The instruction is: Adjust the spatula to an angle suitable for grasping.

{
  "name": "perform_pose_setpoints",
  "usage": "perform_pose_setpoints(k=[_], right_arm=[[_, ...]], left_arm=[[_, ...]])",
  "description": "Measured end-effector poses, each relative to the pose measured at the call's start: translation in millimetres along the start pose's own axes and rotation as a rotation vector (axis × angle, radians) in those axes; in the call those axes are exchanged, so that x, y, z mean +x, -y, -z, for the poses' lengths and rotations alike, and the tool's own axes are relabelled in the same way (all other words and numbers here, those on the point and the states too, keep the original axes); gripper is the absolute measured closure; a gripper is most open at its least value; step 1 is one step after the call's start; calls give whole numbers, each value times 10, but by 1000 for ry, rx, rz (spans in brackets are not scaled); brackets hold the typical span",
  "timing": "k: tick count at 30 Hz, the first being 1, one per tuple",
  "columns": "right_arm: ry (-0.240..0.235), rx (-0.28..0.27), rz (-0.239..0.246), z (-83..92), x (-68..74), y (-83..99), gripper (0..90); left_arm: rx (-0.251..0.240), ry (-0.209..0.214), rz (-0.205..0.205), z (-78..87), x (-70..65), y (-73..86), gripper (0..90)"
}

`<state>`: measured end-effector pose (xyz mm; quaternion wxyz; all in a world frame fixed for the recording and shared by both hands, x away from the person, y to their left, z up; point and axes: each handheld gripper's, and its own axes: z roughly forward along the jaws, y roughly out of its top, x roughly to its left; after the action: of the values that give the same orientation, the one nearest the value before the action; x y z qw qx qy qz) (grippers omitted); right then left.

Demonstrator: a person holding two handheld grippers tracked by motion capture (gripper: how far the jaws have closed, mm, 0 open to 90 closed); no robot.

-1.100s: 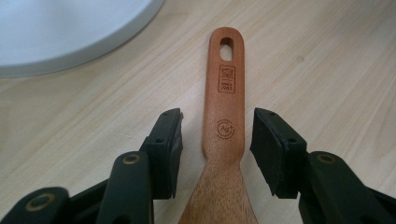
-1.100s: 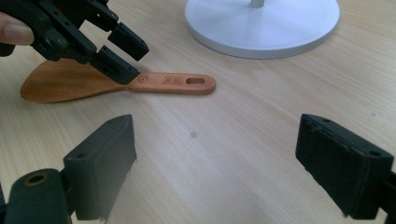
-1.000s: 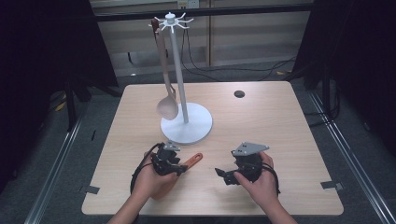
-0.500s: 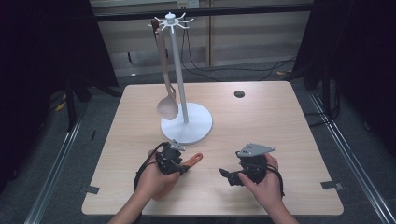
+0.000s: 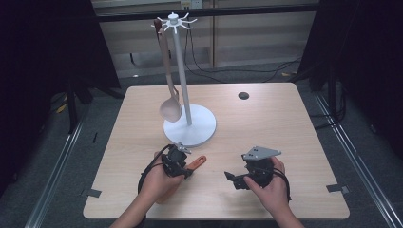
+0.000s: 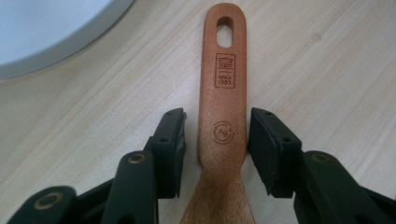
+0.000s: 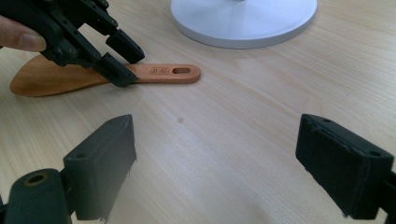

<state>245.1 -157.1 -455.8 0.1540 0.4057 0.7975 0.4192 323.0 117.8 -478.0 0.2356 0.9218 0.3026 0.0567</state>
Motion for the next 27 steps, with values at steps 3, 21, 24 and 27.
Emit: perform_pose_setpoints(k=[3,21,24,27], right_arm=[[0,2,-1,0,-7,6,114],[-1,4,-5,-9,-4,10,114],[0,4,-7,-4,-5,11,114],[1,3,-5,-5,1,6,115]], left_arm=[[25,-10,10,-8,-23,-37,555],[134,-14,27,-25,-34,-195,639],[143,-12,33,-32,-33,-212,641],[157,-11,38,-43,-35,-240,643]])
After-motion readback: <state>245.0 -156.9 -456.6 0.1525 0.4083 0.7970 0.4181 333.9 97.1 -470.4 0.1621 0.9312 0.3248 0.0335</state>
